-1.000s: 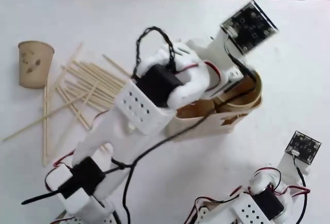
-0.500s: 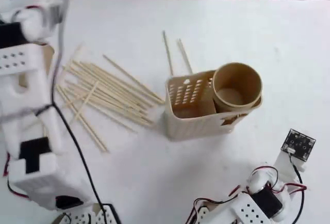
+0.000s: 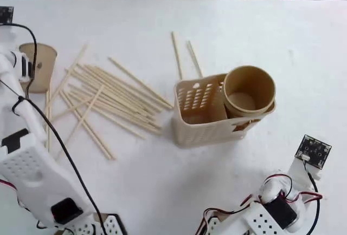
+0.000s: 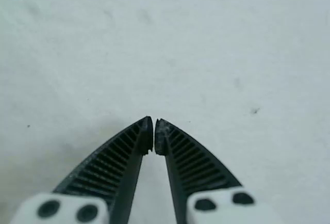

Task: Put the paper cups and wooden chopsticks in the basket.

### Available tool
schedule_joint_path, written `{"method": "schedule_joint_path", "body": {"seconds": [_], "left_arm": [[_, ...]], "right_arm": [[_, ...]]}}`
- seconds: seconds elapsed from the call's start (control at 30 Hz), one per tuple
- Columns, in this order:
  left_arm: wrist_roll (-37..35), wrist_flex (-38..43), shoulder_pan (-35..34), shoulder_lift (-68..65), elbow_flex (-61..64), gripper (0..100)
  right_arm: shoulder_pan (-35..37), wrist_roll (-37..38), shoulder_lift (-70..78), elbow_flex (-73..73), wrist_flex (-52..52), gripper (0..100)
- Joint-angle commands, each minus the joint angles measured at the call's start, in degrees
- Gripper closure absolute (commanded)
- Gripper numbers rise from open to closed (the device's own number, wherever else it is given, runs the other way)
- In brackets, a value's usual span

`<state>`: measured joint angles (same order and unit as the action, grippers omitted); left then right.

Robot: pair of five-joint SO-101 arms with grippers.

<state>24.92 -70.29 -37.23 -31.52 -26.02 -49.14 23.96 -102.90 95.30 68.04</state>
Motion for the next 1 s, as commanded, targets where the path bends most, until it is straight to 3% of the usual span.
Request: {"method": "schedule_joint_path", "body": {"seconds": [0.0, 0.2, 0.43, 0.6, 0.8, 0.97], "left_arm": [[1.23, -0.18, -1.45, -1.19, -0.79, 82], [2.73, -0.44, -3.91, -3.38, -0.35, 82], [12.84, -12.4, -5.93, -3.21, -0.7, 82], [15.65, -14.95, -9.63, -2.86, -0.88, 82], [17.32, -17.67, -15.34, 5.58, -2.46, 82], [16.53, -21.63, -16.31, 17.8, -6.42, 82]], "right_arm": [[0.4, 0.09, -0.48, -0.26, -1.01, 97.8], [0.4, 0.09, -0.48, -0.26, -1.01, 97.8], [0.4, 0.09, -0.48, -0.26, -1.01, 97.8], [0.4, 0.09, -0.48, -0.26, -1.01, 97.8], [0.4, 0.09, -0.48, -0.26, -1.01, 97.8], [0.4, 0.09, -0.48, -0.26, -1.01, 97.8]]}}
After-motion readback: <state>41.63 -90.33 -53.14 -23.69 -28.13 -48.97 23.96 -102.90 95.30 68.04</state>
